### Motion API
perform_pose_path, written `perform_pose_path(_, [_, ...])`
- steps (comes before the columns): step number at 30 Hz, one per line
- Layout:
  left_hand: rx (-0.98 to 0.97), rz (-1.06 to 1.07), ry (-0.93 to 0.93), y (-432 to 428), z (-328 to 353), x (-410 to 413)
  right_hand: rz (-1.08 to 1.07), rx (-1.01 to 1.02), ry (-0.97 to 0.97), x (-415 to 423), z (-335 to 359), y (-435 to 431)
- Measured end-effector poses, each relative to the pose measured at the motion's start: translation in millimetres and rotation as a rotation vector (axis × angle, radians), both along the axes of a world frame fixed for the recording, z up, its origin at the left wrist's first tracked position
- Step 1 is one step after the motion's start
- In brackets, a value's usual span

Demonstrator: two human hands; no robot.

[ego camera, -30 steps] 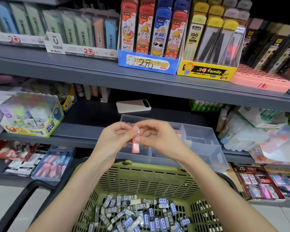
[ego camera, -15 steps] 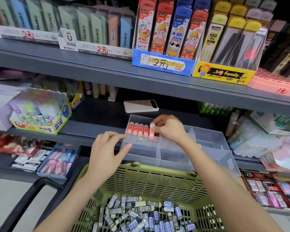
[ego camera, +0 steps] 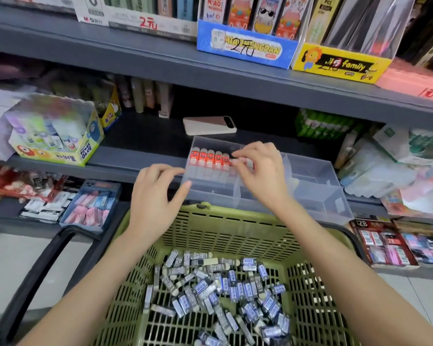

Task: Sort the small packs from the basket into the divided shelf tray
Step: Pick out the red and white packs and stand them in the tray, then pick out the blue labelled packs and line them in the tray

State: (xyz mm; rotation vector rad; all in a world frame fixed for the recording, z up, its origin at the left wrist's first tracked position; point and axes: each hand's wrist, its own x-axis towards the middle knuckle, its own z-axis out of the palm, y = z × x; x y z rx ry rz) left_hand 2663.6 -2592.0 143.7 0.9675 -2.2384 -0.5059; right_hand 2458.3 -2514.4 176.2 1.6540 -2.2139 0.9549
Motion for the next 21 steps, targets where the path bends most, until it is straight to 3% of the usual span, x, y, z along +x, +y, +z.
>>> perform_pose_path(2, [-0.047, 0.019, 0.042, 11, -2, 6, 0.104, -0.165, -0.034, 17, -7, 39])
perform_pose_path(5, [-0.091, -0.018, 0.094, 32, -6, 14, 0.180, -0.081, -0.088, 34, -39, 98])
perform_pose_path(8, [-0.016, -0.169, -0.028, 54, -23, 16, 0.047, 0.467, -0.242, 38, -90, 146])
perform_pose_path(10, [0.111, -0.311, -0.272, 69, -46, 16, -0.115, 0.916, -0.292, 34, -126, 167])
perform_pose_path(12, [0.201, -0.424, -0.557, 80, -72, 14, -0.220, 1.133, -0.362, 31, -149, 177])
perform_pose_path(14, [0.195, -0.524, -0.791, 88, -97, 13, -0.268, 1.168, -0.404, 31, -166, 176])
perform_pose_path(16, [0.202, -0.577, -0.931, 95, -117, 15, -0.237, 1.179, -0.310, 38, -182, 173])
perform_pose_path(19, [0.370, -0.551, -0.951, 102, -140, 23, -0.193, 1.186, -0.167, 47, -199, 173])
perform_pose_path(21, [0.369, -0.530, -0.950, 105, -149, 26, -0.188, 1.152, -0.165, 46, -205, 175])
